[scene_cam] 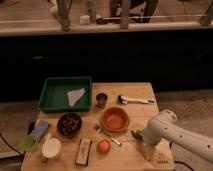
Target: Place pepper in metal cup
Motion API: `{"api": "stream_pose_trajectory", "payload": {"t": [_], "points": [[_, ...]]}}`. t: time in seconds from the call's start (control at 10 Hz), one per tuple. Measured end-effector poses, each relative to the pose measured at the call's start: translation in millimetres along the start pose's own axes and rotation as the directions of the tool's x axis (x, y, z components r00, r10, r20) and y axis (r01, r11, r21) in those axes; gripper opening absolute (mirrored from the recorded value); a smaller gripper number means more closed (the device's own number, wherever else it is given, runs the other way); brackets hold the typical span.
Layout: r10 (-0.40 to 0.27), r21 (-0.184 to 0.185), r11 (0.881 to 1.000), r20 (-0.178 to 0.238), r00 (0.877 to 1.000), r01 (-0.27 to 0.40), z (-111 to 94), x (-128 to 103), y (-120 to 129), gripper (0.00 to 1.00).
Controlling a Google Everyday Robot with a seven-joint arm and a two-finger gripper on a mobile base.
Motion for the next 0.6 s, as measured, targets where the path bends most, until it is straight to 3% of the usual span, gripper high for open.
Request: {"api": "stream_pose_trajectory", "payload": {"t": [0.6], "points": [[-0.002,-0.003,1.000,0.000,1.000,0.002,-0.3,-0.5,2.3,0.80]]}}
